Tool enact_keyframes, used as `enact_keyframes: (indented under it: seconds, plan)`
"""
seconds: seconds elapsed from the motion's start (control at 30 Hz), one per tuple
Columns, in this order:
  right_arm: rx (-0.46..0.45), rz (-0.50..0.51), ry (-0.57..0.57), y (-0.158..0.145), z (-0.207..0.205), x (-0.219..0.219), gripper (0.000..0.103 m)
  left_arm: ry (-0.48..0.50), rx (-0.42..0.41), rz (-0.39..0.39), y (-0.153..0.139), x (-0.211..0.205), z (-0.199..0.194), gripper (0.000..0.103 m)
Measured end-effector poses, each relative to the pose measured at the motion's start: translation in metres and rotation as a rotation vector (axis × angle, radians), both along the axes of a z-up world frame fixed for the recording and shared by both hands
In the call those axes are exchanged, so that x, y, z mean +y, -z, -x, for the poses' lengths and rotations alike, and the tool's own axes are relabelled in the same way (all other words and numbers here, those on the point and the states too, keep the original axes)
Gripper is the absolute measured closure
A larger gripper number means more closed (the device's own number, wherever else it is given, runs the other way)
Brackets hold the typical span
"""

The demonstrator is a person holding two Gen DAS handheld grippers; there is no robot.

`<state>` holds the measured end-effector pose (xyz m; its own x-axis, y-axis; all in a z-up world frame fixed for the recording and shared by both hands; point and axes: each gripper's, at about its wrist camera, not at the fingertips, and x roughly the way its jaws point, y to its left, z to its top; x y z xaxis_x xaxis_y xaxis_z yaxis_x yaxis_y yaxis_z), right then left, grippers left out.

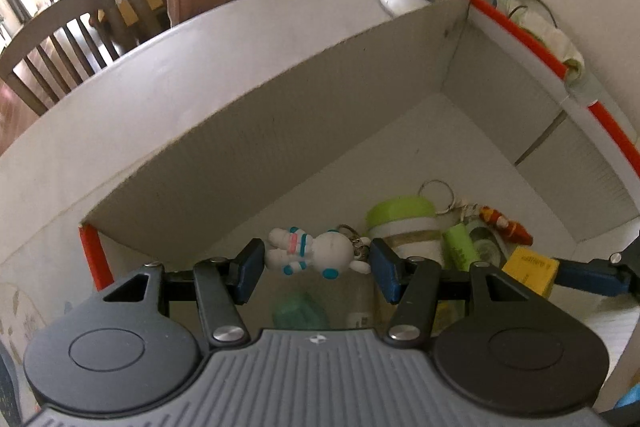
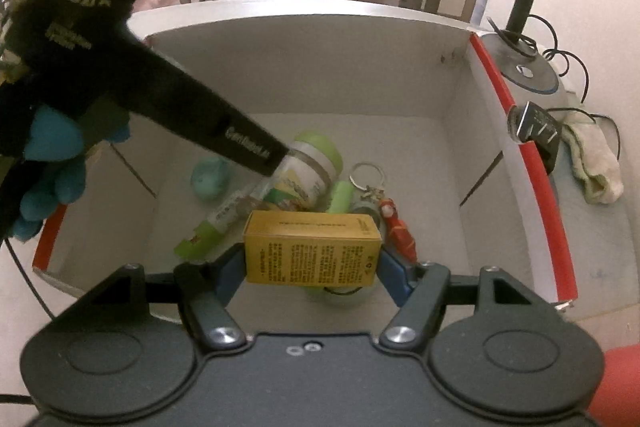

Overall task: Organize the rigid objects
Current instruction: 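Lower keychain and yellow box into the box and open both tools, then withdraw both tools from the box back over the table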

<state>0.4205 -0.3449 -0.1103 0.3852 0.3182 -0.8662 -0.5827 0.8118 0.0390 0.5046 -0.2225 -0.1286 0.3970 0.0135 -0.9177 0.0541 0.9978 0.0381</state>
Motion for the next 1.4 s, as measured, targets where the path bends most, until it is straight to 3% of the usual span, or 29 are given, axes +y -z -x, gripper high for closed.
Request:
enact_keyframes:
  seconds: [0.2,0.43,0.77,1.4]
  plan:
    - [0.022,-0.021,0.008,0.001,0.001,-0.001,0.033,-0.025,0.072,0.021,0.013,0.006,-0.001,0.046]
    - [0.016,-0.026,0.016,0.001,0.003,-0.002,0.032,-0.023,0.063,0.006,0.011,0.005,0.003,0.045]
    - [-0.008,-0.062,0.011,-0.012,0.011,-0.009,0.026,-0.006,0.007,0.004,-0.007,0.002,0.017,0.039]
    - [-0.123,-0.219,0.055,-0.07,0.042,-0.025,0.022,-0.06,-0.194,0.163,-0.081,0.024,0.083,0.035]
